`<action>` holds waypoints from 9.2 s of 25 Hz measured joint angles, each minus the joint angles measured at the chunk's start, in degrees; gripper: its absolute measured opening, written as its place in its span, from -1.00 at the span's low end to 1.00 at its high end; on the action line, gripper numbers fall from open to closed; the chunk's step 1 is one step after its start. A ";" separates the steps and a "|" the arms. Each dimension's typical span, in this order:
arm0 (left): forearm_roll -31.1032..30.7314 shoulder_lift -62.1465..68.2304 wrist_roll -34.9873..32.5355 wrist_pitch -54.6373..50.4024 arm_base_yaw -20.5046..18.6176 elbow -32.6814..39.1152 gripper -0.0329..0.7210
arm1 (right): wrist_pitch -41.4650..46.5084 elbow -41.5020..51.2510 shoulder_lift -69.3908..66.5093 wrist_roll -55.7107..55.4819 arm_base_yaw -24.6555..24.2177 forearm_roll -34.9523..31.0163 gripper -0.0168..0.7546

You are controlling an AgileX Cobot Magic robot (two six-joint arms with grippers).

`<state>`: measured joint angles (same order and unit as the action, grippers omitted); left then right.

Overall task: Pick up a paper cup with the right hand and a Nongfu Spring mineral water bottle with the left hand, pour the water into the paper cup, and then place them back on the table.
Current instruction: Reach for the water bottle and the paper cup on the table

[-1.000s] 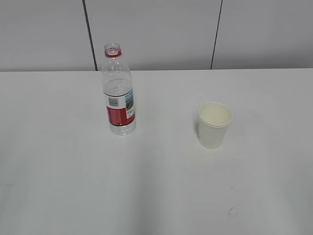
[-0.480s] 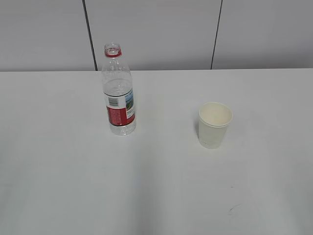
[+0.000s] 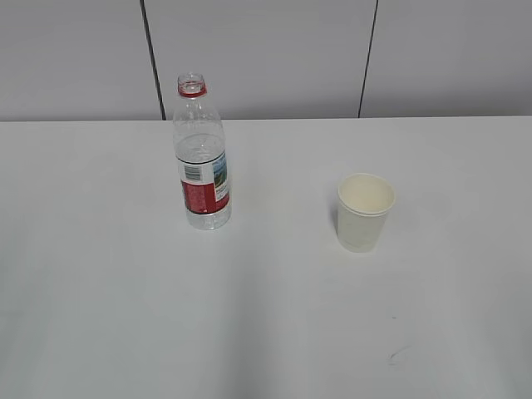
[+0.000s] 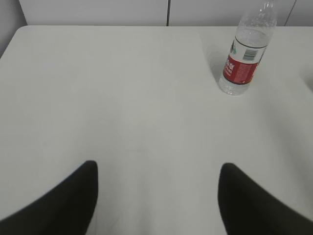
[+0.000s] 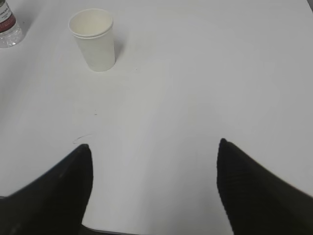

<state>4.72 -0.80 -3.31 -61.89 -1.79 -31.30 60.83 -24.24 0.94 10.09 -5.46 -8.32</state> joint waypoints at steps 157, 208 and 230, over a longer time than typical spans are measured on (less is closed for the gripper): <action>-10.00 46.86 -0.10 82.53 7.04 17.84 0.32 | -94.09 19.23 -51.55 1.59 1.77 14.22 0.55; -17.64 90.89 5.38 119.06 14.10 17.06 0.38 | -126.33 10.69 -111.12 -3.05 1.77 36.13 0.55; -20.28 95.01 5.38 114.96 14.10 10.20 0.39 | -126.66 -0.66 -120.22 -9.20 1.77 43.62 0.55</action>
<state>-15.55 94.22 2.06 53.07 12.32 -21.10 -65.83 -24.90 -119.28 0.89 -3.69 35.30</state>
